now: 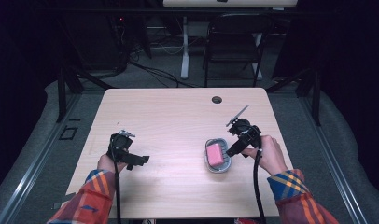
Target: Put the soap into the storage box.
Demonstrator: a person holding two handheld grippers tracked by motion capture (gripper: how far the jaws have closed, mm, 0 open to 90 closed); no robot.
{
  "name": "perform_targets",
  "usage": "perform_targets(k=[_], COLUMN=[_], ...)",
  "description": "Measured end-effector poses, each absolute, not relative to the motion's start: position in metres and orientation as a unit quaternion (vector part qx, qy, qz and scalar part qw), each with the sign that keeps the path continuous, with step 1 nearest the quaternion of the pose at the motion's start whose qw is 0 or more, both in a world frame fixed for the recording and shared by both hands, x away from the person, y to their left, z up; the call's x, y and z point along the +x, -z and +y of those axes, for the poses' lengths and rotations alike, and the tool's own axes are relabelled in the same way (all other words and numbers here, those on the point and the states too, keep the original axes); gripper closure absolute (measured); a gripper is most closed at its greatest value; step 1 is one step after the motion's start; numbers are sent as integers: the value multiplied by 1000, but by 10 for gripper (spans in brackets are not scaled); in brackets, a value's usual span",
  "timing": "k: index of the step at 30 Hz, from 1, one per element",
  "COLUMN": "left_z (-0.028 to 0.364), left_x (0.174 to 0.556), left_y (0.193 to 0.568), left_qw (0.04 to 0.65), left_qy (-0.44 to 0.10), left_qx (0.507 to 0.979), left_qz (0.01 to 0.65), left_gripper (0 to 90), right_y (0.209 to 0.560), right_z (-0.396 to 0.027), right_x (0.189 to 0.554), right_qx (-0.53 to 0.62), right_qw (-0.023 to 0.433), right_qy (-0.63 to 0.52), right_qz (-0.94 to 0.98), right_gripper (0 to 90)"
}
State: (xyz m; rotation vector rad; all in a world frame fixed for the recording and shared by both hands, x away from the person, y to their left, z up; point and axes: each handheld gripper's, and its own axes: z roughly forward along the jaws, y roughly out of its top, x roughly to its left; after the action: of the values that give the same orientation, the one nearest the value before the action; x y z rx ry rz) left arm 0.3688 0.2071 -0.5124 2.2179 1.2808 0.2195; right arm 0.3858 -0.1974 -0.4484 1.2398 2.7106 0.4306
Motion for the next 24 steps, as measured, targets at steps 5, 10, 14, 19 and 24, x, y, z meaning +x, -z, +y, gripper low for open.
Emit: perform_targets(k=[5, 10, 14, 19, 24], left_z=[207, 207, 207, 207, 207], left_x=[369, 369, 369, 369, 369], left_y=[512, 512, 512, 512, 513], left_qw=[281, 281, 280, 280, 278], left_qy=[-82, -81, -83, -81, -83], left_qx=[829, 831, 830, 831, 831], left_qz=[476, 474, 475, 474, 474], left_gripper=[3, 3, 3, 3, 3], right_y=[445, 442, 441, 442, 446], right_z=[-212, -228, -240, -254, -268], right_x=[380, 375, 370, 363, 357], right_qx=[414, 414, 415, 423, 429], right_qw=[82, 96, 103, 107, 112], right_qy=[-149, -148, -153, -150, -145], right_qz=[894, 893, 891, 887, 885], right_gripper=[152, 117, 35, 0, 0])
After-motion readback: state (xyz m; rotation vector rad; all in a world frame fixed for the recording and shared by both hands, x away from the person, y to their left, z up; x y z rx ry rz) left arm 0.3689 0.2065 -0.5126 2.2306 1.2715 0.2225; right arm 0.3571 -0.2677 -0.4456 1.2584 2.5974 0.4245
